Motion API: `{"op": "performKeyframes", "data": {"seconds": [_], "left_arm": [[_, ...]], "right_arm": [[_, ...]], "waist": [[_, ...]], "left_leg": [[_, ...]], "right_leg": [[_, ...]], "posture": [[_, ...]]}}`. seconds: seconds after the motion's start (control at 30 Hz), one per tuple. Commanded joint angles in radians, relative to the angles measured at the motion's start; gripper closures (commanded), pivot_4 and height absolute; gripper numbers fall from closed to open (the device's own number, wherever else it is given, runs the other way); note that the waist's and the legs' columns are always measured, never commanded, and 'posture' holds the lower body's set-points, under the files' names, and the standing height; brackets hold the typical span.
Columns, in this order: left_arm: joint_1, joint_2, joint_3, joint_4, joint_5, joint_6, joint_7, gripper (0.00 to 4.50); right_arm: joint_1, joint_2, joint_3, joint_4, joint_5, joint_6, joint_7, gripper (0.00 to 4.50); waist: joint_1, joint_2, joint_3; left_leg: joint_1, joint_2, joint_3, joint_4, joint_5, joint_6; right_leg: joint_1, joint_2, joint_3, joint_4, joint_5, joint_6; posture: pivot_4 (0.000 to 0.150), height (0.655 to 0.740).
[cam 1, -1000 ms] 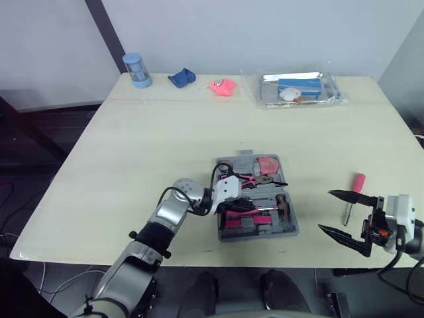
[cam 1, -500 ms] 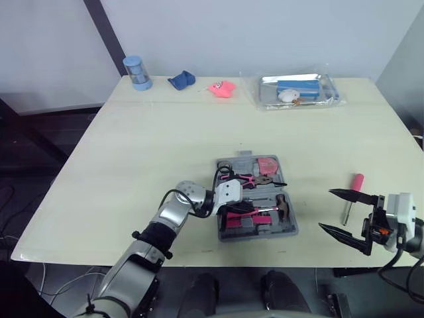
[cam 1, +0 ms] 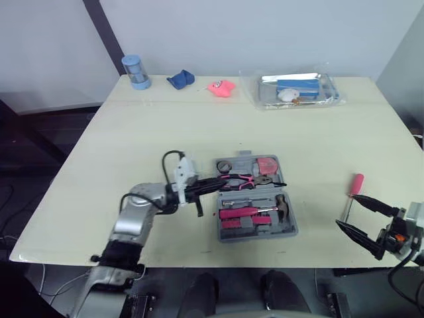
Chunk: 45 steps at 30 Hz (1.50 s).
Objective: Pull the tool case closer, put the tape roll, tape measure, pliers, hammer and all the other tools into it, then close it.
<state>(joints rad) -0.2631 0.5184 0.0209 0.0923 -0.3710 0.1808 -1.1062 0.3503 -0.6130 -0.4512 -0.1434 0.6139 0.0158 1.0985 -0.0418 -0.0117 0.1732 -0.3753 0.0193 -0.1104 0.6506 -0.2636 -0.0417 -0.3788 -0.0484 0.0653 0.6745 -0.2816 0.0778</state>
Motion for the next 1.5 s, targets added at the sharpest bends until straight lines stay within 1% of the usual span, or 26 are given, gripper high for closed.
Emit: {"op": "performKeyframes", "data": {"seconds": [0.03,0.1,0.13,0.17,0.2,0.23,0.3,0.4,0.43,0.63,0.77,0.87,1.0,1.13,1.33,1.5], "left_arm": [[0.076,0.060,0.122,-0.054,-0.061,0.020,0.019,4.24],[0.141,0.087,0.186,-0.038,-0.071,0.011,0.033,3.74],[0.175,0.100,0.219,-0.018,-0.070,-0.002,0.042,3.29],[0.203,0.111,0.240,-0.005,-0.063,-0.020,0.047,2.69],[0.245,0.120,0.275,0.007,-0.064,-0.035,0.051,2.40],[0.299,0.127,0.315,0.009,-0.064,-0.055,0.059,1.92],[0.382,0.127,0.376,0.004,-0.082,-0.070,0.067,1.22],[0.451,0.117,0.417,-0.025,-0.100,-0.068,0.082,0.13],[0.471,0.113,0.427,-0.032,-0.104,-0.069,0.086,0.05],[0.555,0.098,0.448,-0.061,-0.119,-0.083,0.095,0.05],[0.533,0.106,0.440,-0.076,-0.133,-0.080,0.092,0.05],[0.490,0.126,0.419,-0.105,-0.149,-0.072,0.064,0.05],[0.430,0.160,0.375,-0.158,-0.170,-0.047,0.013,0.05],[0.349,0.190,0.325,-0.216,-0.194,-0.012,-0.022,0.05],[0.216,0.230,0.232,-0.312,-0.226,0.041,-0.084,0.05],[0.138,0.241,0.185,-0.372,-0.262,0.088,-0.110,0.05]], "right_arm": [[0.021,0.010,-0.070,0.055,-0.011,-0.045,-0.024,0.00],[0.043,0.021,-0.091,0.088,-0.012,-0.056,-0.028,0.00],[0.053,0.028,-0.102,0.103,-0.011,-0.063,-0.032,0.00],[0.063,0.034,-0.110,0.112,-0.011,-0.068,-0.033,0.00],[0.075,0.041,-0.123,0.129,-0.015,-0.078,-0.039,0.00],[0.091,0.048,-0.142,0.156,-0.017,-0.087,-0.046,0.00],[0.112,0.058,-0.175,0.204,-0.019,-0.111,-0.054,0.00],[0.127,0.057,-0.202,0.261,-0.030,-0.132,-0.055,0.00],[0.132,0.055,-0.207,0.280,-0.032,-0.135,-0.054,0.00],[0.144,0.052,-0.215,0.365,-0.051,-0.172,-0.048,0.00],[0.114,0.064,-0.200,0.338,-0.083,-0.181,-0.124,0.00],[0.077,0.074,-0.172,0.236,-0.095,-0.115,-0.228,0.00],[0.026,0.091,-0.117,0.095,-0.116,0.029,-0.392,0.00],[-0.041,0.118,-0.056,0.000,-0.159,0.147,-0.549,0.00],[-0.179,0.197,0.025,-0.031,-0.253,0.268,-0.787,0.00],[-0.244,0.247,0.053,-0.003,-0.303,0.304,-0.885,0.00]], "waist": [[0.001,0.000,0.000],[0.000,0.001,0.000],[0.001,0.001,0.000],[0.001,0.001,0.000],[0.002,0.001,0.000],[0.002,0.001,0.000],[0.002,0.001,0.000],[0.003,0.001,0.000],[0.004,0.001,0.000],[0.003,0.001,0.000],[0.002,0.002,0.000],[0.001,0.002,0.000],[0.001,0.003,-0.001],[0.003,0.003,-0.001],[0.002,0.004,-0.001],[0.001,0.005,0.000]], "left_leg": [[0.000,0.000,0.000,0.000,0.000,0.000],[0.000,0.000,0.000,0.000,0.000,0.000],[0.000,0.000,0.001,-0.001,0.000,0.000],[0.000,0.000,0.001,-0.002,0.000,0.000],[0.000,0.000,0.001,-0.002,0.000,0.000],[0.000,0.000,0.001,-0.002,0.000,0.000],[0.000,0.000,0.001,-0.002,0.000,0.000],[0.000,0.001,0.002,-0.003,0.000,0.000],[0.000,0.001,0.002,-0.003,0.000,0.000],[0.000,0.001,0.003,-0.003,0.000,0.000],[0.000,0.001,0.003,-0.003,0.000,0.000],[0.000,0.001,0.003,-0.003,0.000,0.000],[0.000,0.001,0.003,-0.003,0.000,0.000],[-0.001,0.001,0.003,-0.003,0.000,0.000],[-0.001,0.001,0.002,-0.003,0.000,0.000],[-0.002,0.001,0.002,-0.003,0.000,0.000]], "right_leg": [[0.000,0.000,0.000,0.000,0.000,0.000],[0.000,0.000,0.000,-0.001,0.000,0.000],[0.000,0.000,0.001,-0.002,0.000,0.000],[0.000,0.000,0.000,-0.002,0.000,0.000],[0.000,0.000,0.000,-0.002,0.000,0.000],[0.000,0.000,0.000,-0.003,0.000,0.000],[0.000,0.000,0.000,-0.003,0.000,0.000],[0.000,-0.001,0.000,-0.004,0.000,0.000],[0.000,-0.001,0.001,-0.005,0.000,0.000],[0.000,-0.001,0.001,-0.006,0.000,0.000],[0.001,-0.001,0.001,-0.006,0.000,0.000],[0.000,-0.001,0.001,-0.006,0.000,0.000],[0.000,0.000,0.001,-0.006,0.000,0.000],[0.000,0.000,0.001,-0.006,0.000,0.000],[0.000,0.000,0.000,-0.007,0.000,0.000],[-0.001,0.000,0.000,-0.007,0.000,0.000]], "posture": [[0.150,0.7400],[0.150,0.7400],[0.150,0.7400],[0.150,0.7400],[0.150,0.7400],[0.150,0.7400],[0.150,0.7400],[0.150,0.7400],[0.150,0.7400],[0.150,0.7400],[0.150,0.7400],[0.150,0.7400],[0.150,0.7400],[0.150,0.7400],[0.150,0.7400],[0.150,0.7400]]}}
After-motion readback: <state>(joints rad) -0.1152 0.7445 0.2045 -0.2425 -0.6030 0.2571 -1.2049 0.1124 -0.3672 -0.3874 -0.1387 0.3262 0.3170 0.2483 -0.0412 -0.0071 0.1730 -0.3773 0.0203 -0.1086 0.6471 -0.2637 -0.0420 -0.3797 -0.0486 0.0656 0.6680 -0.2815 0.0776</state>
